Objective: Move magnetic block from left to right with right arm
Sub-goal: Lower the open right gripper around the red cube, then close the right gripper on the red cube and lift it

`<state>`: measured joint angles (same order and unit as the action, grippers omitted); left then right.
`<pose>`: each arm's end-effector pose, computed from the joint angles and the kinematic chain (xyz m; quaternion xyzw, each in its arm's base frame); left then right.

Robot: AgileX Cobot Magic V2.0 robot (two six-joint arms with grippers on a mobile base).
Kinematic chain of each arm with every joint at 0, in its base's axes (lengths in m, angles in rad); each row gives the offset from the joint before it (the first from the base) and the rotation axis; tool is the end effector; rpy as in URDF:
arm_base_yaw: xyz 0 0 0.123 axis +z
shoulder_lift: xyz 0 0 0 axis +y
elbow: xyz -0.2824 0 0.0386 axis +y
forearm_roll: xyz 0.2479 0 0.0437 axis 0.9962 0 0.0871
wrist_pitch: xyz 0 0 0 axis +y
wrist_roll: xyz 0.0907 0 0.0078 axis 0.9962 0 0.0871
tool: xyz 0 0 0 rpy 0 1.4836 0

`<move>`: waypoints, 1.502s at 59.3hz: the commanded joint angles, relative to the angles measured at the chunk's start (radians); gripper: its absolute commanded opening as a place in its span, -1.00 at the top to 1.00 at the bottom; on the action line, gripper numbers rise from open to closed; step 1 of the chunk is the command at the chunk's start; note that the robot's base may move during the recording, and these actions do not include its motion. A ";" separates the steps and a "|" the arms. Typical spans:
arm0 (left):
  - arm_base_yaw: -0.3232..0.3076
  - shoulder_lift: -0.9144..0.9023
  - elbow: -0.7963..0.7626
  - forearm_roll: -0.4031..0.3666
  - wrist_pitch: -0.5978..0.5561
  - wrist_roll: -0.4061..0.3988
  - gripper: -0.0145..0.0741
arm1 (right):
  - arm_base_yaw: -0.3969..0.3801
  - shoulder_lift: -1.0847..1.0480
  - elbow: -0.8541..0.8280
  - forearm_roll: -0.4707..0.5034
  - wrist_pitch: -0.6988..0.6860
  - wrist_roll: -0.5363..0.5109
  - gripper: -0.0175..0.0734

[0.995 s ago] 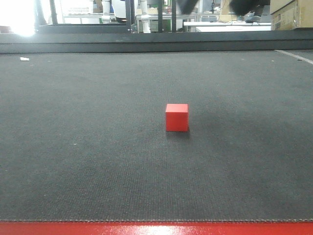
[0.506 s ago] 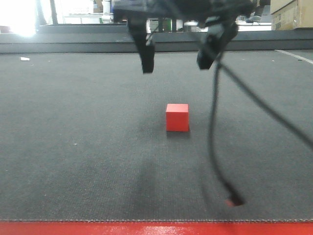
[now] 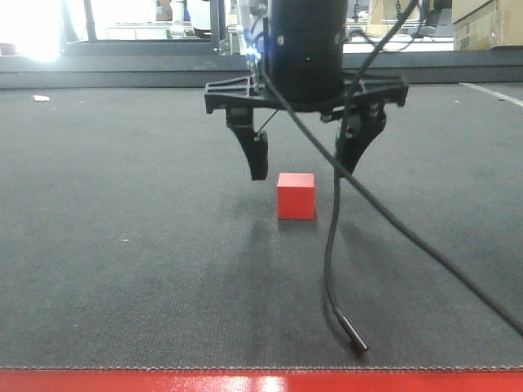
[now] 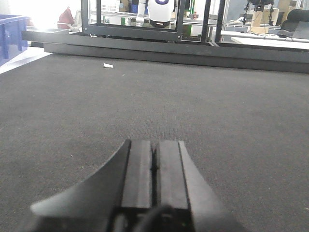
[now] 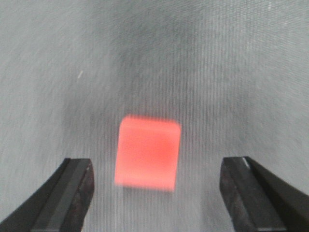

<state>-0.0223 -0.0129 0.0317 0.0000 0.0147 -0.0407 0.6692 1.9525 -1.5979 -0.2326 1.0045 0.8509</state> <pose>0.0567 -0.0013 0.2017 -0.0063 0.6878 -0.0229 0.7255 0.3372 0.2441 0.2406 0.0423 0.9824 0.0250 0.1803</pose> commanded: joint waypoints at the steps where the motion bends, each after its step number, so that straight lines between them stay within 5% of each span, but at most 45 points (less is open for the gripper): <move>1: 0.001 -0.015 0.010 0.000 -0.091 -0.007 0.94 | -0.007 -0.039 -0.035 -0.007 -0.047 0.003 -0.76; 22: 0.001 -0.015 0.010 0.000 -0.091 -0.007 0.94 | -0.026 0.022 -0.035 -0.010 -0.094 -0.010 -0.72; 40: 0.001 -0.015 0.010 0.000 -0.091 -0.007 0.94 | -0.026 0.014 -0.036 -0.013 -0.088 -0.036 0.13; 67: 0.001 -0.015 0.010 0.000 -0.091 -0.007 0.94 | -0.086 -0.176 -0.003 0.025 -0.112 -0.321 0.14; 89: 0.001 -0.015 0.010 0.000 -0.091 -0.007 0.94 | -0.249 -0.532 0.375 0.072 -0.299 -0.514 0.14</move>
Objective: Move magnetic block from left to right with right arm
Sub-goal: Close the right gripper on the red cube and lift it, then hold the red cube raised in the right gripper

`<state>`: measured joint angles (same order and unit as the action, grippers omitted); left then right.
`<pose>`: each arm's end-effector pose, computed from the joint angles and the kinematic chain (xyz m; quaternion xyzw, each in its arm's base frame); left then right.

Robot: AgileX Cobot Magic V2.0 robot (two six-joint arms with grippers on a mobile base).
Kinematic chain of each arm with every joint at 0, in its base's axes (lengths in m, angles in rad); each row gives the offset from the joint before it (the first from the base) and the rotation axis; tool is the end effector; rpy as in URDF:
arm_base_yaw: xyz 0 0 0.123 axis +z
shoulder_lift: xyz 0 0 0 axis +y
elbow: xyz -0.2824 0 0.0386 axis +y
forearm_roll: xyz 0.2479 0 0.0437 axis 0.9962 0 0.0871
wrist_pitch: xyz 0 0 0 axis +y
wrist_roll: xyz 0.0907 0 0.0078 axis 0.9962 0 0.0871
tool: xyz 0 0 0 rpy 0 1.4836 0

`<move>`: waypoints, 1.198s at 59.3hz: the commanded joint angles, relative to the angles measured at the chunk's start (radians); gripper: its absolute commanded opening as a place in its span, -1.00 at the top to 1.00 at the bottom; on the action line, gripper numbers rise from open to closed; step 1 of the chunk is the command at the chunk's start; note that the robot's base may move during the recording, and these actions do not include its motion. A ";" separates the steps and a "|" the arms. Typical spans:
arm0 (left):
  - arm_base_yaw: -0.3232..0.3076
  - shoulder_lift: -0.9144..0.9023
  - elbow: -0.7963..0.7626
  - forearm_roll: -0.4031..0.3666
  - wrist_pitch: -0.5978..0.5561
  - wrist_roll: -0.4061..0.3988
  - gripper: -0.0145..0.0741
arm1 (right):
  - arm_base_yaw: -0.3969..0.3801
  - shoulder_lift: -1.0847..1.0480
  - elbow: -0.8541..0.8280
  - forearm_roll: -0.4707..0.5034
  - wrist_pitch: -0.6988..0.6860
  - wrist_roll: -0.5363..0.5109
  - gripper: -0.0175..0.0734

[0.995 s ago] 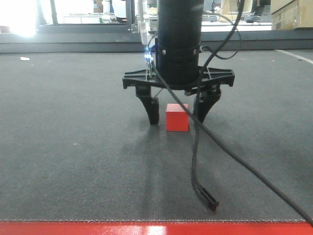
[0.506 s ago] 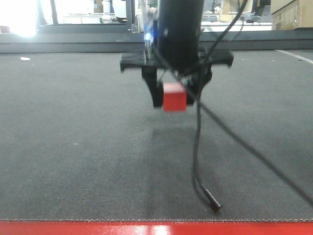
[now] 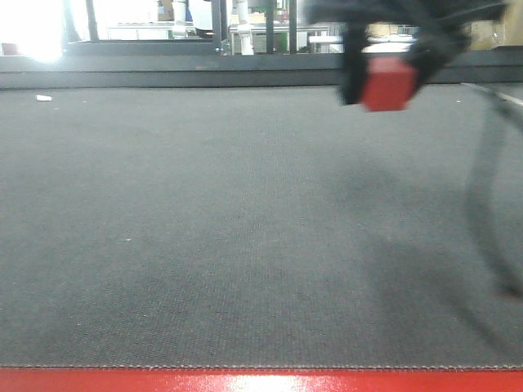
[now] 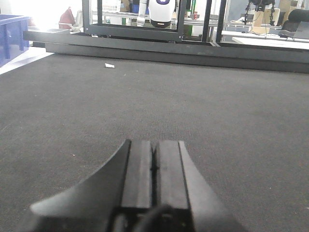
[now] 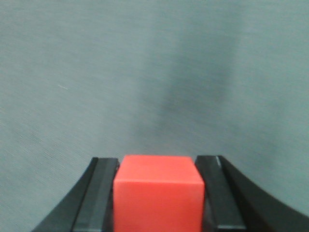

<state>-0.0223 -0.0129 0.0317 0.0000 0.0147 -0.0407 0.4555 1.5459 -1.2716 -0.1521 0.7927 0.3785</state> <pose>0.0567 -0.0013 0.2017 -0.0063 0.6878 -0.0229 0.7255 0.3032 0.1376 0.3063 -0.0719 0.9518 0.0561 0.2927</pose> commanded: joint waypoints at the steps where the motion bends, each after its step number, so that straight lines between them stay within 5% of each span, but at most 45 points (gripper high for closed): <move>1: 0.001 -0.015 0.010 0.000 -0.091 -0.007 0.94 | -0.042 -0.150 0.075 -0.008 -0.095 -0.046 0.14; 32: 0.001 -0.015 0.010 0.000 -0.091 -0.007 0.94 | -0.104 -0.834 0.628 -0.008 -0.243 -0.138 0.14; 71: 0.001 -0.015 0.010 0.000 -0.091 -0.007 0.94 | -0.104 -1.488 0.689 -0.012 -0.150 -0.204 0.14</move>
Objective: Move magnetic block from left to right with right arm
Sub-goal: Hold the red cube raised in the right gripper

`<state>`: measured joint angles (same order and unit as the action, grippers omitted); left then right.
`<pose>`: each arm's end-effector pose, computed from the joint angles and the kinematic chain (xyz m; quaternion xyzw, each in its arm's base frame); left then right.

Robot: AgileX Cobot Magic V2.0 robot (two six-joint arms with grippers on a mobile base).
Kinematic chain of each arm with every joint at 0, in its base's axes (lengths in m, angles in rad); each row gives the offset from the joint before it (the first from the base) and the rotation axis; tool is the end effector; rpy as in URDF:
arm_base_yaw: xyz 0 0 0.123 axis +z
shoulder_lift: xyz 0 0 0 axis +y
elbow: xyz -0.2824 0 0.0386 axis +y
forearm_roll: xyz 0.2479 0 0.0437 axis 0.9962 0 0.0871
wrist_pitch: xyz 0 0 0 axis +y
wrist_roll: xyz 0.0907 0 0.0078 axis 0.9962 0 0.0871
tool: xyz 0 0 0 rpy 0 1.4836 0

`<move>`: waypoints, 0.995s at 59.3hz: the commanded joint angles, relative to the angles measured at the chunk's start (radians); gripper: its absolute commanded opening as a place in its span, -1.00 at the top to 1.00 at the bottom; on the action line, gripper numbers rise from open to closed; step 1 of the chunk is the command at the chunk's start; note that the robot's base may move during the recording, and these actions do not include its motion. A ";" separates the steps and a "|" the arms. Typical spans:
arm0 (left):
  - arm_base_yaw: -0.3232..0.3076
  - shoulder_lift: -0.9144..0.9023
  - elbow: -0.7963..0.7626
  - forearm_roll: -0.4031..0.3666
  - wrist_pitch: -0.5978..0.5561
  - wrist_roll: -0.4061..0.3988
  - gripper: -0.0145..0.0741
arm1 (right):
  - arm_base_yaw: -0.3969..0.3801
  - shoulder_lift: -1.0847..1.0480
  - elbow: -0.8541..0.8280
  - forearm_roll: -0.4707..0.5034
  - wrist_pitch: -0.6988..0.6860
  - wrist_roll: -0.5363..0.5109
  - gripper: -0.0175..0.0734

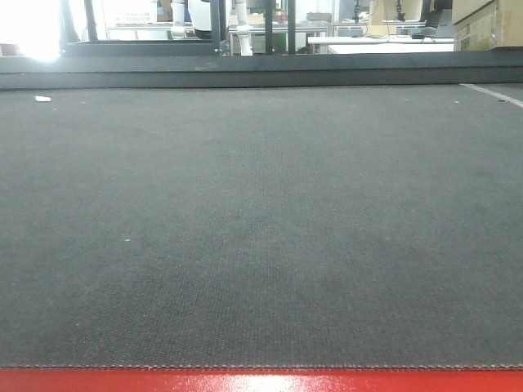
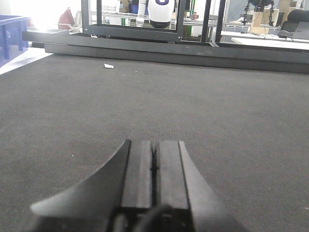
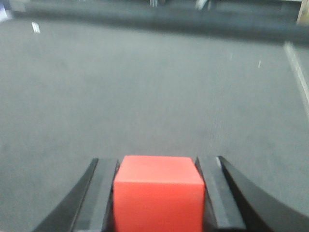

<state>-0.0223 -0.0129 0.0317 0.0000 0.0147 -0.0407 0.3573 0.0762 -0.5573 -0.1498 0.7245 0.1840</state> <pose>0.0567 -0.0013 0.2017 -0.0063 0.6878 -0.0229 0.7255 0.0129 -0.0048 0.3227 -0.0759 0.7542 0.1018 0.6442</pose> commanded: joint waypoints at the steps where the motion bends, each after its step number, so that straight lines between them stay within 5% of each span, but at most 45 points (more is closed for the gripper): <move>1: 0.001 -0.015 0.010 0.000 -0.091 -0.007 0.94 | -0.005 -0.025 -0.026 -0.014 -0.083 -0.009 0.14; 59: 0.001 -0.015 0.010 0.000 -0.091 -0.007 0.94 | -0.005 -0.065 -0.026 -0.014 -0.094 -0.009 0.14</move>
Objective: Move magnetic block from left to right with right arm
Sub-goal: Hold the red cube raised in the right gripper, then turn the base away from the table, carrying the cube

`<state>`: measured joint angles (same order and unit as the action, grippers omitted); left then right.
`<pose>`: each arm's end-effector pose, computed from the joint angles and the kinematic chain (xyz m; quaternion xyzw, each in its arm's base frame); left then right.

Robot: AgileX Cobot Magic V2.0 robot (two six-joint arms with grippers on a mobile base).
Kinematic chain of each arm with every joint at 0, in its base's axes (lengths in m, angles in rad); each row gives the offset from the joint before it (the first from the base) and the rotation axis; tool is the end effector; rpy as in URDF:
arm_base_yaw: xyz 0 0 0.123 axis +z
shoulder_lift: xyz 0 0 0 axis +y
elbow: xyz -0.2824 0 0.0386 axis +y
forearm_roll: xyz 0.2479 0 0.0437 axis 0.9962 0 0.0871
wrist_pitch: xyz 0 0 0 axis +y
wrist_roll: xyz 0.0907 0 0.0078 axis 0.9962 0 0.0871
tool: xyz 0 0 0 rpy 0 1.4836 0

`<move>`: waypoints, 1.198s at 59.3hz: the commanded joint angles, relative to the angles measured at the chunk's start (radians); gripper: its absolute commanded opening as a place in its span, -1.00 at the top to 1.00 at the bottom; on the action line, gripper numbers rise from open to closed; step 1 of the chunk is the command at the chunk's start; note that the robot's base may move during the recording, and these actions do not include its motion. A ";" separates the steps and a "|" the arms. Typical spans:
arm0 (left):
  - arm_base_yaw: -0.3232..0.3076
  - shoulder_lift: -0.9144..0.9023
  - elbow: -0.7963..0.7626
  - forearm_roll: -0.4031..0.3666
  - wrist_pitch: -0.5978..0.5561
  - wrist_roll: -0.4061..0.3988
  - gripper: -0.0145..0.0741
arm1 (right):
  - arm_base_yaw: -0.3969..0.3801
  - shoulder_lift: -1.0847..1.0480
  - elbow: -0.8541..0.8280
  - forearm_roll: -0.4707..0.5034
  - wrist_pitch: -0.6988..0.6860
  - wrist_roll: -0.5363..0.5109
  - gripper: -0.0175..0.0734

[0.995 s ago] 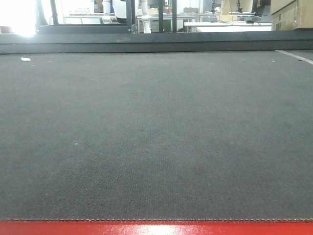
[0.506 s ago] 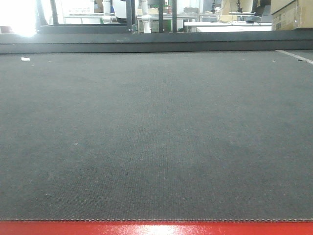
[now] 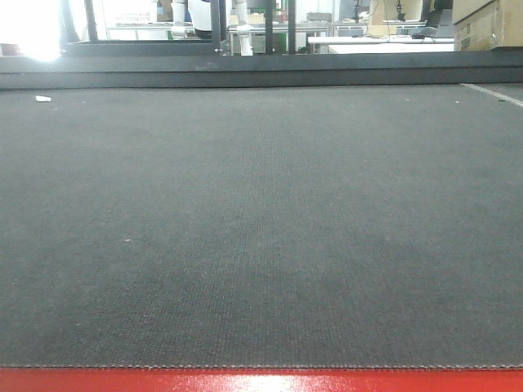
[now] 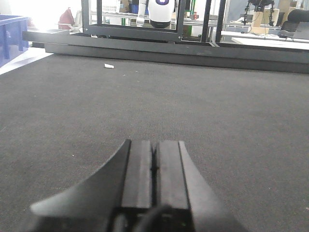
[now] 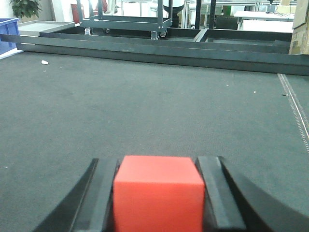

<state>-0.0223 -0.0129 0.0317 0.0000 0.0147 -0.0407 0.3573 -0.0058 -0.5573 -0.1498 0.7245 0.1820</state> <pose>0.0567 -0.0013 0.2017 -0.0063 0.6878 -0.0229 0.7255 -0.0024 -0.0105 0.3229 -0.0713 0.7273 0.1090 0.6738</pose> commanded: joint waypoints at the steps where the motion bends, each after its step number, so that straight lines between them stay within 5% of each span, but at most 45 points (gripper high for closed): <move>1: 0.001 -0.015 0.010 0.000 -0.091 -0.007 0.94 | -0.005 0.017 -0.026 -0.014 -0.094 -0.007 0.14; 71: 0.000 -0.015 0.010 0.000 -0.091 -0.007 0.94 | -0.003 0.017 -0.026 -0.014 -0.094 -0.007 0.14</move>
<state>-0.0223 -0.0129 0.0317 0.0000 0.0147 -0.0407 0.3573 -0.0058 -0.5573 -0.1498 0.7245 0.1820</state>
